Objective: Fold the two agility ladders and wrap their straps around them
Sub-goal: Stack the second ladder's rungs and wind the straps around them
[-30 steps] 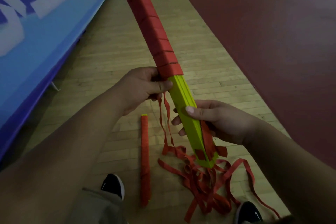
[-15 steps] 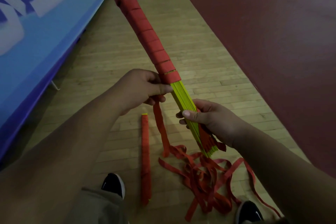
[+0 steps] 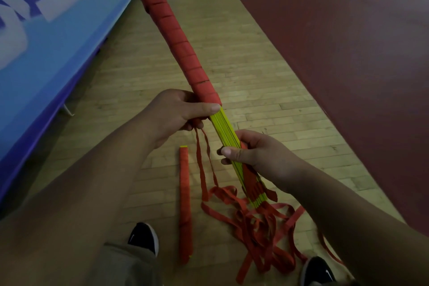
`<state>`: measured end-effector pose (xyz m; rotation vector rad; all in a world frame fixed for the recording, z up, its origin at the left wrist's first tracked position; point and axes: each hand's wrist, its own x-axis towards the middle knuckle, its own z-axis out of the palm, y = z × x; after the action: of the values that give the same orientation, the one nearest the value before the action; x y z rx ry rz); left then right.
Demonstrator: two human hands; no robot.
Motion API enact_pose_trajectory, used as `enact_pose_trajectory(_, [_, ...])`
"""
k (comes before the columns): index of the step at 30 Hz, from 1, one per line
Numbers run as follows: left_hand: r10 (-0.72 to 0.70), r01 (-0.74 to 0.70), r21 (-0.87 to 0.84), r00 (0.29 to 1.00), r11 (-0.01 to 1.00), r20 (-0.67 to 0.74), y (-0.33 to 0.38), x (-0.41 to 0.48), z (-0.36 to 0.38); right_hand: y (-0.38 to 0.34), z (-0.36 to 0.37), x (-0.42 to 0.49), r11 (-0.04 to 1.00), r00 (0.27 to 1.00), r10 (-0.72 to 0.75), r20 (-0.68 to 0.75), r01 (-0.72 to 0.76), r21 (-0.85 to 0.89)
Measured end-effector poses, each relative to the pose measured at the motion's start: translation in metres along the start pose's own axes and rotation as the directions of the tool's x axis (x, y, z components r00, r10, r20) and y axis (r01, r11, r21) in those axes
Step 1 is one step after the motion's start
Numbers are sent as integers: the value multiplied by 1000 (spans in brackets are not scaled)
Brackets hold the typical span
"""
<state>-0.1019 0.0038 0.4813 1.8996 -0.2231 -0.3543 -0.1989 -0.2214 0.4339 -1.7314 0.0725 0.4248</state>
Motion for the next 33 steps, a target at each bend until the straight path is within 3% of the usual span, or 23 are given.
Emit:
enact_pose_trajectory(10, [78, -78, -5, 989, 997, 124, 3, 0, -2, -7, -9, -4, 999, 997, 35, 73, -36, 13])
enact_pose_trajectory(14, [94, -97, 3, 979, 995, 182, 4, 0, 0, -13, -15, -8, 999, 997, -43, 69, 41, 28])
enact_pose_trajectory(33, [59, -44, -83, 981, 996, 186, 0, 2, 6, -8, -15, -8, 960, 975, -152, 162, 107, 257])
